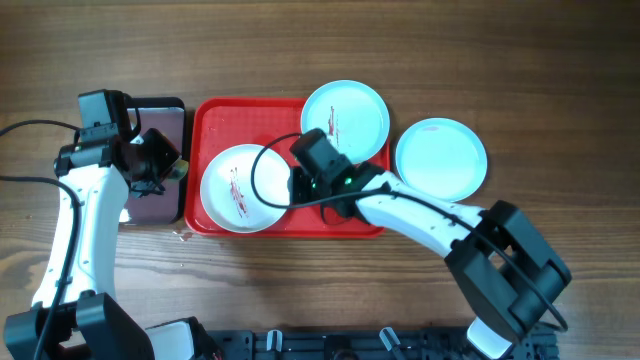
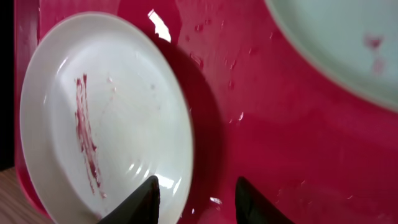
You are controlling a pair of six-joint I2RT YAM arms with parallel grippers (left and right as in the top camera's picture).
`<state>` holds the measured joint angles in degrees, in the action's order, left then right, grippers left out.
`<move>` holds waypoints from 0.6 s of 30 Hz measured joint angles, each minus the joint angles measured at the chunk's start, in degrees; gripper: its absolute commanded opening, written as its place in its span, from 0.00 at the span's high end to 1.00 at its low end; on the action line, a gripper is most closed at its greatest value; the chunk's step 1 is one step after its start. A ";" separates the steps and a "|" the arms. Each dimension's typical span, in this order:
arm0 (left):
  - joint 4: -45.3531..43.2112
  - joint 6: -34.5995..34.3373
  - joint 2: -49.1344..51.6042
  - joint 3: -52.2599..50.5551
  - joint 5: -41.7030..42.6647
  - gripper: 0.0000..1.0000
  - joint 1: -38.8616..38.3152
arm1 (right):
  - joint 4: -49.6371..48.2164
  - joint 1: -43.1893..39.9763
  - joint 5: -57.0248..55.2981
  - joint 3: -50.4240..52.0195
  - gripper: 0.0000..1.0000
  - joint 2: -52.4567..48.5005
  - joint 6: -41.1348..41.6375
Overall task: Clean dirty plates on tray and stack at the side
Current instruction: 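Grip the lower plate rim and drag it left on the tray, then bring the sponge in the left gripper onto the second plate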
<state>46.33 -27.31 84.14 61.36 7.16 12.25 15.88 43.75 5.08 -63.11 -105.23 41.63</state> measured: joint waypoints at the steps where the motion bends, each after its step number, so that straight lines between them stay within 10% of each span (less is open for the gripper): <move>1: 0.00 0.00 0.00 0.00 0.00 0.96 -0.02 | 0.11 -0.57 0.02 -0.28 0.61 0.00 -1.09; 18: -1.75 0.00 1.51 0.00 -1.73 0.96 -10.38 | -2.56 -3.28 11.26 -1.62 0.74 -6.62 -14.49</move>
<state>44.58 -27.31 85.65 61.36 5.43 1.87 13.32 40.47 16.34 -64.73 -111.85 27.14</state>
